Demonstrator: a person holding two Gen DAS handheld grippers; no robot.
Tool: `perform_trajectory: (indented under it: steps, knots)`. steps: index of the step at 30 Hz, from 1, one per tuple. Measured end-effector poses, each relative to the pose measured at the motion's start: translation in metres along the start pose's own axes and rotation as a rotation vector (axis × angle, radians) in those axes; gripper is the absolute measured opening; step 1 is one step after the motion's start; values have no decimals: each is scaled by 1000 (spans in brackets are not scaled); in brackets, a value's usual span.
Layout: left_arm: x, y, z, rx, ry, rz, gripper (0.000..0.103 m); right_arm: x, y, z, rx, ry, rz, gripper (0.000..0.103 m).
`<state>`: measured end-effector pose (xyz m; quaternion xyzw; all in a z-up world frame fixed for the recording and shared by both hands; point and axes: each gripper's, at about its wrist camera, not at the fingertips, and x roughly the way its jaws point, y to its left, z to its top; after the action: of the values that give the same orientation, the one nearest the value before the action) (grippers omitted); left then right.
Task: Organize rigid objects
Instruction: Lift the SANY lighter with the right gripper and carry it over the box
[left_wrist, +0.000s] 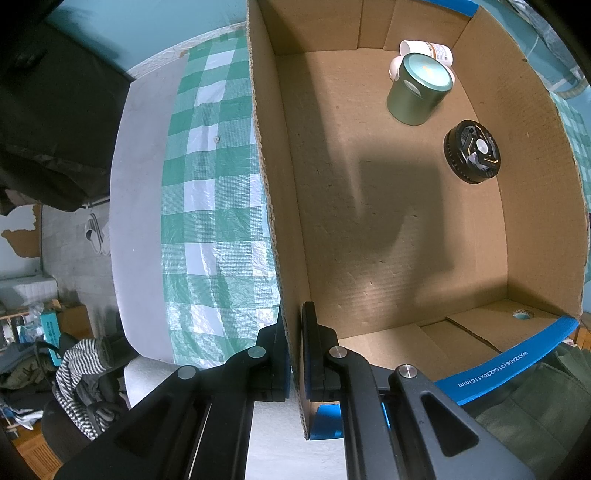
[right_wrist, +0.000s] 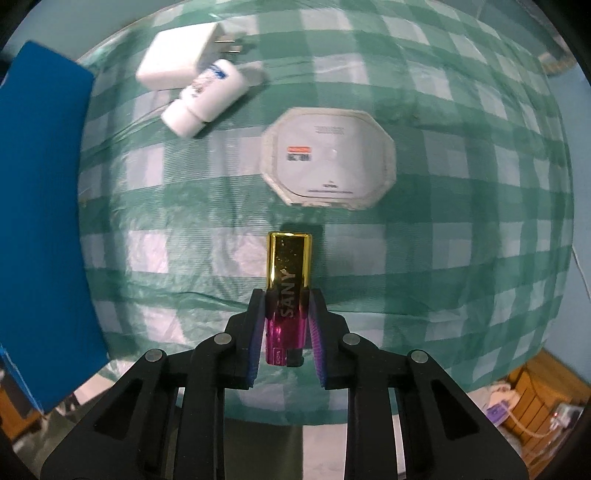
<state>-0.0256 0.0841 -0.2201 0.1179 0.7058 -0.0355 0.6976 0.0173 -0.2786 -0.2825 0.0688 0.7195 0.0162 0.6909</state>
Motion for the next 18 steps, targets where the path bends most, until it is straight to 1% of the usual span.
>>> perform_trajectory:
  steps: [7, 10, 16, 18]
  knots:
    - [1, 0, 0, -1, 0, 1, 5, -15, 24, 1, -59, -19, 11, 22]
    - [1, 0, -1, -1, 0, 0, 5, -23, 29, 8, -82, -24, 10, 22]
    - [2, 2, -1, -3, -2, -2, 5, -41, 50, 14, -142, -42, 6, 22]
    - [2, 2, -2, -4, -3, -3, 5, -47, 55, 21, -158, -48, 8, 22]
